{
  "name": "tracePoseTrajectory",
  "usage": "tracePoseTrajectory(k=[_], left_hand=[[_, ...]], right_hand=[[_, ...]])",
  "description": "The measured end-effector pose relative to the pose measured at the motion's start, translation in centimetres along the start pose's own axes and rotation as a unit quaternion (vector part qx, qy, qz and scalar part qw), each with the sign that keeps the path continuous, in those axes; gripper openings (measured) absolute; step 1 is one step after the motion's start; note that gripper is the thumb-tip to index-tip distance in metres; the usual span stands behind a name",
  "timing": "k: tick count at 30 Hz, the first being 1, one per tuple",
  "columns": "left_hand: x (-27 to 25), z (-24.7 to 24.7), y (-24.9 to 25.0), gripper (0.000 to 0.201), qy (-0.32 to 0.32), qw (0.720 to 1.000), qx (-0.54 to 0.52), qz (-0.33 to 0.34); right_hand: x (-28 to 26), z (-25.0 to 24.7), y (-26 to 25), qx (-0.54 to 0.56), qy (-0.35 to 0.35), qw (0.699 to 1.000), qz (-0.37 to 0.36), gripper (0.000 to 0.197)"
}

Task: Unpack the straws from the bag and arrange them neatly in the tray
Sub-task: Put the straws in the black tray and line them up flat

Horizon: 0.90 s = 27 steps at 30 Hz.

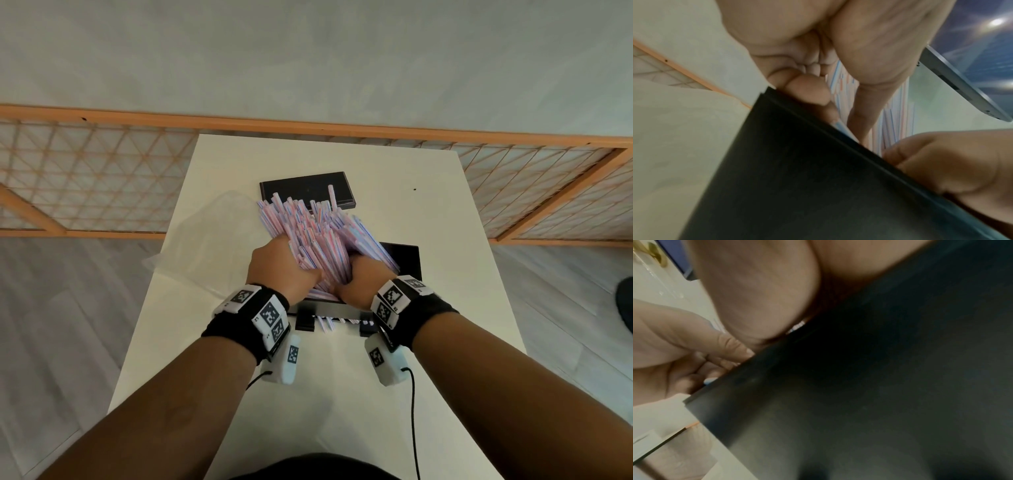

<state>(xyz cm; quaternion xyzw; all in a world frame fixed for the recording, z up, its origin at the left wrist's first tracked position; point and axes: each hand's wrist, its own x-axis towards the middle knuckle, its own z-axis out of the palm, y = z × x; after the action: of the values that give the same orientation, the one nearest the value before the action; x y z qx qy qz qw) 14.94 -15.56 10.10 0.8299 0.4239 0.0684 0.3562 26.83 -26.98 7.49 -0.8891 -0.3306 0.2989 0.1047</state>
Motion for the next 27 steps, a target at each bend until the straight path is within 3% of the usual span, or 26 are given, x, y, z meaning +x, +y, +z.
tracePoseTrajectory(k=[6, 9, 15, 19, 24, 27], left_hand=[[0.1, 0.4, -0.2, 0.046, 0.001, 0.999, -0.023, 0.025], [0.0, 0.4, -0.2, 0.045, 0.006, 0.999, -0.043, 0.032], [-1.1, -0.5, -0.2, 0.029, 0.038, 0.994, -0.087, 0.050], [-2.1, -1.1, -1.1, 0.024, 0.075, 0.991, -0.101, 0.043], [-2.8, -1.3, -2.2, 0.028, 0.083, 0.993, -0.083, 0.035], [-2.9, -1.8, -2.4, 0.028, 0.086, 0.992, -0.087, 0.026]], right_hand=[[0.7, 0.0, -1.6, 0.011, -0.003, 1.000, -0.022, 0.077], [0.6, 0.0, -2.0, -0.017, 0.028, 0.999, -0.034, 0.055], [0.3, -0.2, -2.8, 0.031, 0.122, 0.987, -0.096, 0.043], [-0.5, -1.2, -3.0, 0.019, 0.126, 0.986, -0.109, 0.040], [-1.0, 0.1, -1.9, 0.029, 0.070, 0.994, -0.079, 0.060], [-1.6, -0.3, -1.1, 0.014, 0.065, 0.996, -0.060, 0.062]])
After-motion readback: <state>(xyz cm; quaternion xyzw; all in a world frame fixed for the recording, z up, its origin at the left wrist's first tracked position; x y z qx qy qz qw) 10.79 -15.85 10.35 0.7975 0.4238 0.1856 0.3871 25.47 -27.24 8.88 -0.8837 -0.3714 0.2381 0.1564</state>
